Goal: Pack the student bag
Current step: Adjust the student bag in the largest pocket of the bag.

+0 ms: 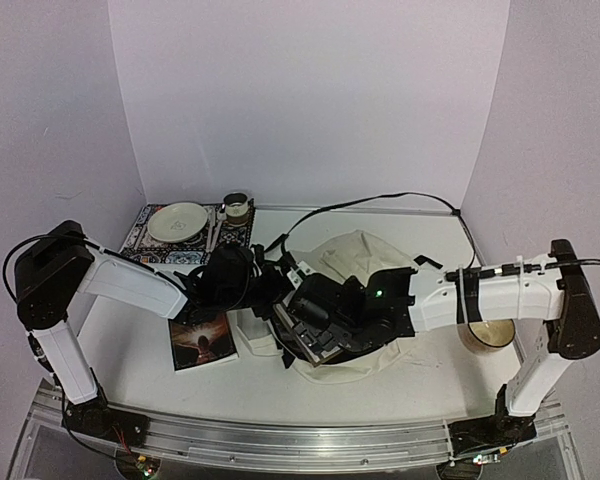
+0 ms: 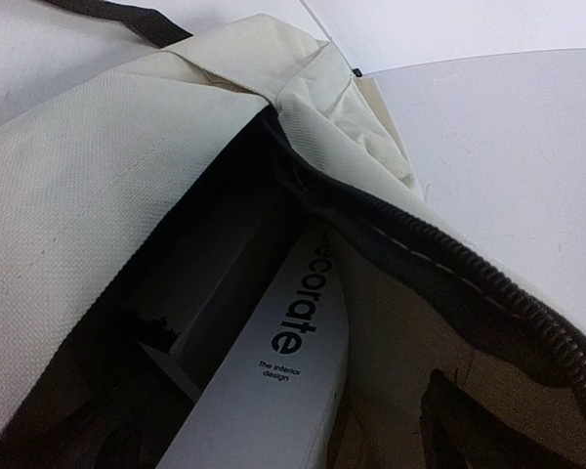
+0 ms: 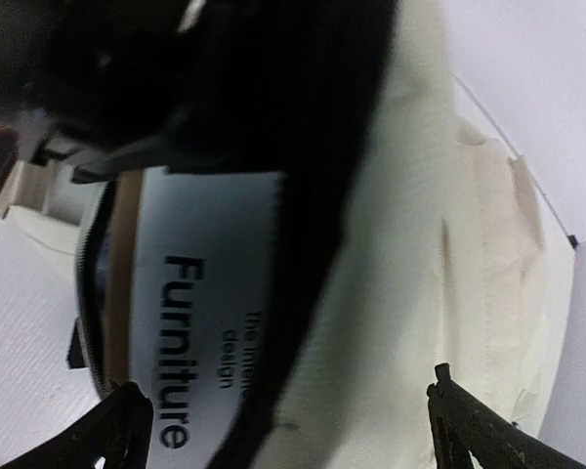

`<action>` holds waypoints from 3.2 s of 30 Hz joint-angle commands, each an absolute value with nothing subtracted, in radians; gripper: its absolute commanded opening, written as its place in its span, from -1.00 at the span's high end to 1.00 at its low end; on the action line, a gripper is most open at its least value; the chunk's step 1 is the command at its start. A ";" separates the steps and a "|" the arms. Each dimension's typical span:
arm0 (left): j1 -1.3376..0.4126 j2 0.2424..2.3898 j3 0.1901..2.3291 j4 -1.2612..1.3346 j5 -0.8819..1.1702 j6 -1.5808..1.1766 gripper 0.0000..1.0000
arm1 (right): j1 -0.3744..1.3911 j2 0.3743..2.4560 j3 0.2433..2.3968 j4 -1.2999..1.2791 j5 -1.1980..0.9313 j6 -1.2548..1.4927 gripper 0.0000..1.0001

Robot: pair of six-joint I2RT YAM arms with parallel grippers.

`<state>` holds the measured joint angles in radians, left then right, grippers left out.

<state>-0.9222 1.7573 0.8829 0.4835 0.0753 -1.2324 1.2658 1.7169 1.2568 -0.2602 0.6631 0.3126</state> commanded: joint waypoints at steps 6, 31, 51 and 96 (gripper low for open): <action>-0.931 1.695 0.884 0.561 0.055 -1.235 -0.99 | 1.224 1.743 1.276 -0.332 0.813 0.325 -0.96; -0.936 1.731 0.927 0.563 0.069 -1.232 -0.99 | 1.227 1.805 1.338 -0.347 0.703 0.352 -0.97; -0.934 1.500 0.669 0.508 0.087 -1.176 -0.99 | 1.143 1.837 1.328 -0.407 0.866 0.400 -0.96; -0.761 1.956 1.307 -0.799 -0.255 -0.680 -0.23 | 1.143 1.465 1.152 -0.294 0.496 0.380 -0.97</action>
